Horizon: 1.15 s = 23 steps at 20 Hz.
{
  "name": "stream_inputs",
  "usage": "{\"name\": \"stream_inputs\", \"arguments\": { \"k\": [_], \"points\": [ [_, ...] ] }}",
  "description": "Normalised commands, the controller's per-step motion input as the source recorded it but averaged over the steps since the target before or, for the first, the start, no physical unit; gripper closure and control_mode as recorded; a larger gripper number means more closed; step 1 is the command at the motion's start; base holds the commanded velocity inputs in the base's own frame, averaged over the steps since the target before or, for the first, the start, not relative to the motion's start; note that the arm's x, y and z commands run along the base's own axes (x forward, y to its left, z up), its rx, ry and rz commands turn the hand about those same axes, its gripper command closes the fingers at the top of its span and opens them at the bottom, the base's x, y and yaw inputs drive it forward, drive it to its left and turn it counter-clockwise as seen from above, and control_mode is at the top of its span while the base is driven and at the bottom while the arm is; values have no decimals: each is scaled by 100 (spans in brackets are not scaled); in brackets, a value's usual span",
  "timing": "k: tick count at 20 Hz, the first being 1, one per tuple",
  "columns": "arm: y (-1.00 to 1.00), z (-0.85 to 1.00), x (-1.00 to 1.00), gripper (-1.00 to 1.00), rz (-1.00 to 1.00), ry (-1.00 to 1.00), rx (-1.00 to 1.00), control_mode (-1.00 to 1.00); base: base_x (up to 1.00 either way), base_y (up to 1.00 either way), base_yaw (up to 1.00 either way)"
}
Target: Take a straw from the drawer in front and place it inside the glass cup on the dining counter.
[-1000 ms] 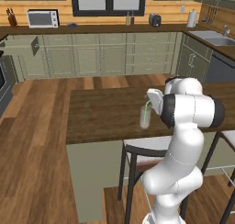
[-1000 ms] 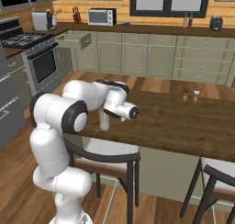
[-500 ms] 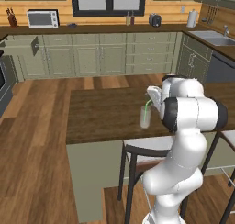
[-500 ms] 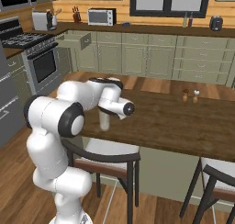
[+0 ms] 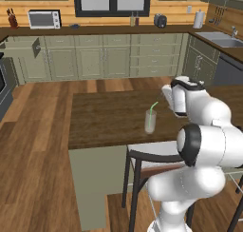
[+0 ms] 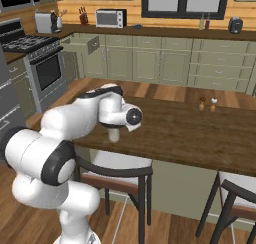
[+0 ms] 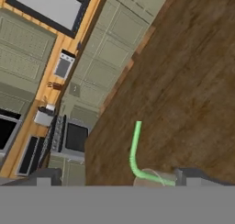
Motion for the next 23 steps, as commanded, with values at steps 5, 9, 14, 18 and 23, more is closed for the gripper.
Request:
{"name": "stream_inputs", "arguments": {
  "k": [5, 9, 14, 18, 23],
  "points": [
    [-26, 100, -93, -100, -10, 14, 1, -100, 0, 0, 0],
    [-10, 97, -84, -100, -10, 33, 0, -100, 0, 0, 0],
    [-15, 57, -41, -100, -10, 52, 0, -100, 0, 0, 0],
    [-40, 9, -38, -100, -10, 57, 0, -100, 0, 0, 0],
    [-48, -42, -75, -100, -10, 43, 0, -100, 0, 0, 0]
  ]
}}
